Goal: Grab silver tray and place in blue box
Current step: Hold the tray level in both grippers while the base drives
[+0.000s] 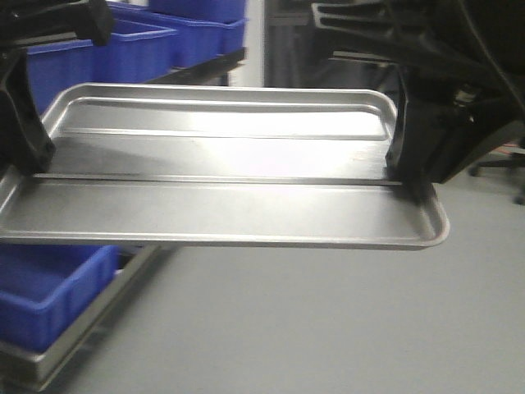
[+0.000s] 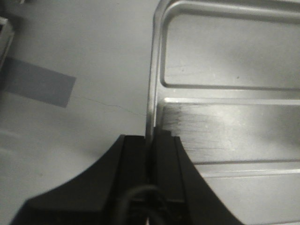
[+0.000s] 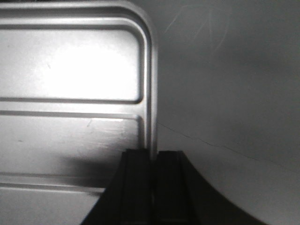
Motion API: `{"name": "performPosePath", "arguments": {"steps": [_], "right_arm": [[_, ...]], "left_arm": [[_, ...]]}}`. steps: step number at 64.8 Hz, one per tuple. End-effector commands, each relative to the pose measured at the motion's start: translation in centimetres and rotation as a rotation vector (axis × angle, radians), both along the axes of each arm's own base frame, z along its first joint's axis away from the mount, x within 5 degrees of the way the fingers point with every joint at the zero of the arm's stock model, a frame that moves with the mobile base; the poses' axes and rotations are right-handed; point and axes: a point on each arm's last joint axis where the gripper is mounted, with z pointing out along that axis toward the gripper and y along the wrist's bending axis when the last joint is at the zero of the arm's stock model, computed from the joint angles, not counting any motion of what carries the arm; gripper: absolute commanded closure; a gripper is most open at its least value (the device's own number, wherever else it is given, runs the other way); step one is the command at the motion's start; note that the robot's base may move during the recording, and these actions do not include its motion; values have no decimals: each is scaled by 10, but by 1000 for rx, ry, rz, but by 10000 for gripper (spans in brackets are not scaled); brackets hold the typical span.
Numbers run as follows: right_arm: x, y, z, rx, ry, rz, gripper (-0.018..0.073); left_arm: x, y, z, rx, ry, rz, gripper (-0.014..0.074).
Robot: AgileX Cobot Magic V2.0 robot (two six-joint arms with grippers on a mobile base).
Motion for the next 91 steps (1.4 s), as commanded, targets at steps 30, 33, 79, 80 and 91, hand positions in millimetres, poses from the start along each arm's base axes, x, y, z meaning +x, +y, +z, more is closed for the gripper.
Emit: {"name": "performPosePath", "arguments": {"steps": [30, 33, 79, 80, 91], "right_arm": [[2, -4, 17, 12, -76, 12, 507], [2, -4, 17, 12, -76, 12, 507], [2, -4, 17, 12, -76, 12, 507], [2, -4, 17, 12, -76, 12, 507], [2, -4, 17, 12, -76, 12, 507]], "left_arm": [[1, 1, 15, -27, -64, -5, 700], [1, 1, 15, -27, -64, -5, 700], [1, 1, 15, -31, -59, -3, 700], [1, 1, 15, -31, -59, -3, 700], [0, 1, 14, -36, -53, -2, 700]]}}
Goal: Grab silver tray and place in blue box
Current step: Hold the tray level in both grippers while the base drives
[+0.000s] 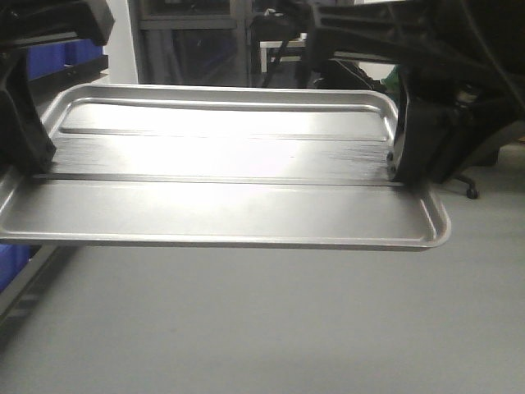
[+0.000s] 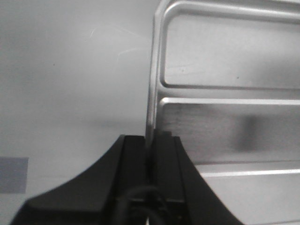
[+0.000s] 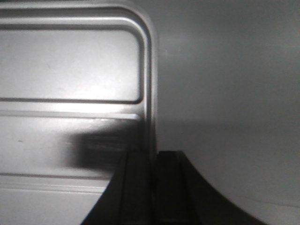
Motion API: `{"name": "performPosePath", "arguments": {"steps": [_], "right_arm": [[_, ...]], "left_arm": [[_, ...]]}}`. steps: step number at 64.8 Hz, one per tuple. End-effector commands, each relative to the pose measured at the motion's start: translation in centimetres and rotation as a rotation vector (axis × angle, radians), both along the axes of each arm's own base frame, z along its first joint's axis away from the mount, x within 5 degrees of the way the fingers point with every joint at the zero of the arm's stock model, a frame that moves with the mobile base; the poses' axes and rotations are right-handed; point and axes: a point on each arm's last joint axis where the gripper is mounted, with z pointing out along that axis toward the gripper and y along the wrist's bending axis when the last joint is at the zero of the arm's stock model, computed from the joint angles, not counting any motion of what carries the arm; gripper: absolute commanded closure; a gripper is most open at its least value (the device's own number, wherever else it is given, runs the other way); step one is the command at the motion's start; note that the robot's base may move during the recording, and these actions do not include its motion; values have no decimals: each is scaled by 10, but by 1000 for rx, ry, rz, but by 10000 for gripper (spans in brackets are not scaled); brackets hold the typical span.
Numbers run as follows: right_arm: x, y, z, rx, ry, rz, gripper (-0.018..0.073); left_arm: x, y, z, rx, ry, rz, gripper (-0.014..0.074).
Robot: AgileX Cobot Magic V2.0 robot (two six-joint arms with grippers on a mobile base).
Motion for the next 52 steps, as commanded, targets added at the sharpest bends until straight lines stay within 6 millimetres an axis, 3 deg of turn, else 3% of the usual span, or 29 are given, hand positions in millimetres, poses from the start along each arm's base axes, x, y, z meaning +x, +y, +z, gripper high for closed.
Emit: {"name": "performPosePath", "arguments": {"steps": [1, 52], "right_arm": [[2, -3, 16, 14, -77, 14, 507], [2, -3, 16, 12, -75, 13, 507]], "left_arm": [[1, 1, 15, -33, -57, -3, 700], [1, 1, 15, -34, -57, -1, 700]]}}
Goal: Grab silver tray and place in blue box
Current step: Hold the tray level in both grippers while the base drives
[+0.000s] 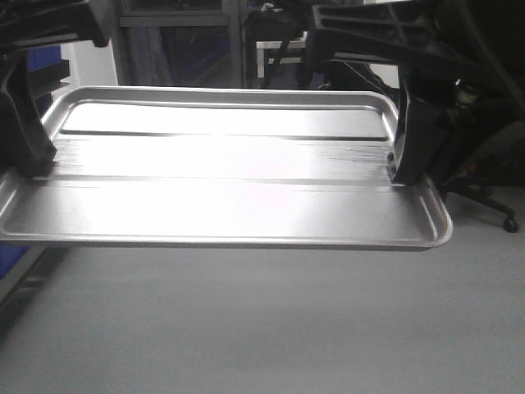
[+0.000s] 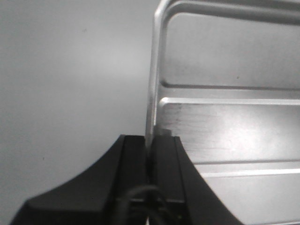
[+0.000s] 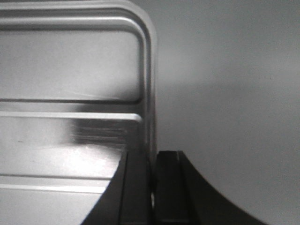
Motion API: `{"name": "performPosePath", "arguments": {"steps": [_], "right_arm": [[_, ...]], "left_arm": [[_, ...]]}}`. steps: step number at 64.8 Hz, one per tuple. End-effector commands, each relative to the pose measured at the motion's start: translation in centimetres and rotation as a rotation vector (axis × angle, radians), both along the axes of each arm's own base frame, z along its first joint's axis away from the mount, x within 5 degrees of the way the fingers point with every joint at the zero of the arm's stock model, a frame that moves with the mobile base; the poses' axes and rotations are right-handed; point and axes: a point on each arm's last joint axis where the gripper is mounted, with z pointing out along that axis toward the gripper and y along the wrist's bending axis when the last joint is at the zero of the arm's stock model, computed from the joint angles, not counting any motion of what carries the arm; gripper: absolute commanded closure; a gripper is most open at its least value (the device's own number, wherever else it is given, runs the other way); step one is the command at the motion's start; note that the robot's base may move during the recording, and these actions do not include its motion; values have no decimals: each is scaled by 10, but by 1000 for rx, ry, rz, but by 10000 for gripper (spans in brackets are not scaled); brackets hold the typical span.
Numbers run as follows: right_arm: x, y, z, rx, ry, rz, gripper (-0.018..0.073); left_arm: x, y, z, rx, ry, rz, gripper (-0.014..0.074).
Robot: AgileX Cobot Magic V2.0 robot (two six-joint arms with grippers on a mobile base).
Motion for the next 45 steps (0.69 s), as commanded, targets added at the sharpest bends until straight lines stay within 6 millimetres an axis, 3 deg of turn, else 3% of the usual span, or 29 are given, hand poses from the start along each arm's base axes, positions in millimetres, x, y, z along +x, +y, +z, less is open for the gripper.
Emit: {"name": "performPosePath", "arguments": {"steps": [1, 45], "right_arm": [[2, -3, 16, 13, -74, 13, 507], [2, -3, 16, 9, -74, 13, 507]], "left_arm": [[1, 1, 15, -32, -60, -2, 700], [1, 2, 15, -32, -59, 0, 700]]}}
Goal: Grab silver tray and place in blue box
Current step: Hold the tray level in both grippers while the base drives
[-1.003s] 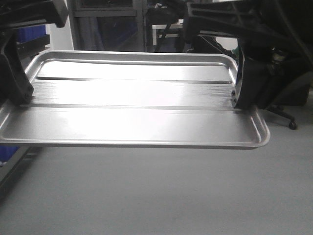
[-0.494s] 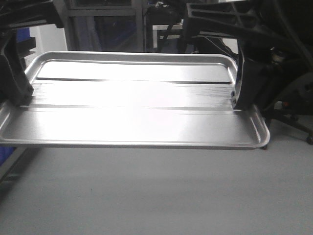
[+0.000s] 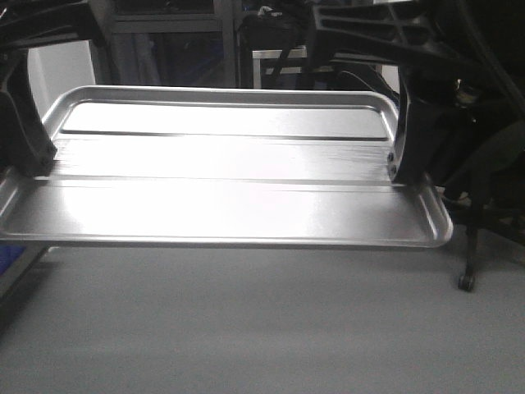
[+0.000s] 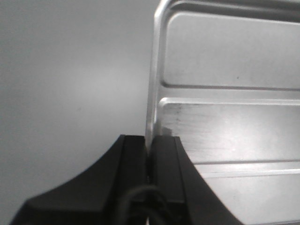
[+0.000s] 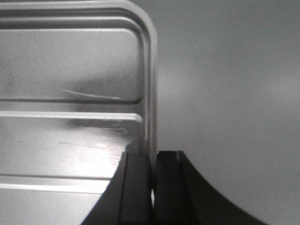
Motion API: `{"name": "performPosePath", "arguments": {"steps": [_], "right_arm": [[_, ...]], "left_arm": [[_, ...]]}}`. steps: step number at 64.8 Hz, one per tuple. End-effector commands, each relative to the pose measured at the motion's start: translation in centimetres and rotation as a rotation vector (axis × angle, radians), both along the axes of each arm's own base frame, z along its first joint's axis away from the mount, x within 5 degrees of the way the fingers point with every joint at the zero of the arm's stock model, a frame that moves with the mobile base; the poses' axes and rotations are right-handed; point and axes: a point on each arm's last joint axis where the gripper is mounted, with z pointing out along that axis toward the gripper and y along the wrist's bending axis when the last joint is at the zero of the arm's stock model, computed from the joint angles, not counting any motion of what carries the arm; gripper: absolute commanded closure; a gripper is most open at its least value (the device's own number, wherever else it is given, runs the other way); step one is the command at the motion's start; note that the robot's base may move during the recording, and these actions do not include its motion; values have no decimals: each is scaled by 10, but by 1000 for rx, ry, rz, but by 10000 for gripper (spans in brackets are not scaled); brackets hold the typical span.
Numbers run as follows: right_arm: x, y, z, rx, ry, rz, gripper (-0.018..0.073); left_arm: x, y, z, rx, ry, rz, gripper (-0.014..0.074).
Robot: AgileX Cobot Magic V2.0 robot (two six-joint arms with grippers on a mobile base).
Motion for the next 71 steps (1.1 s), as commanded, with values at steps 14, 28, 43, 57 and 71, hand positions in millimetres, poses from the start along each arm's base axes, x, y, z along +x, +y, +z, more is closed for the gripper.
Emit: {"name": "performPosePath", "arguments": {"steps": [14, 28, 43, 57, 71], "right_arm": [[2, -3, 16, 11, -75, 13, 507], [2, -4, 16, 6, -72, 11, 507], [1, -5, 15, -10, -60, 3, 507], [1, -6, 15, -13, -58, 1, 507], [2, -6, 15, -15, -62, 3, 507]], "left_arm": [[1, 2, 15, -33, -59, 0, 700], [1, 2, 15, -31, -61, 0, 700], [1, 2, 15, -32, -60, 0, 700], [2, 2, 14, -29, -61, -1, 700], [2, 2, 14, -30, -61, -1, 700]]}}
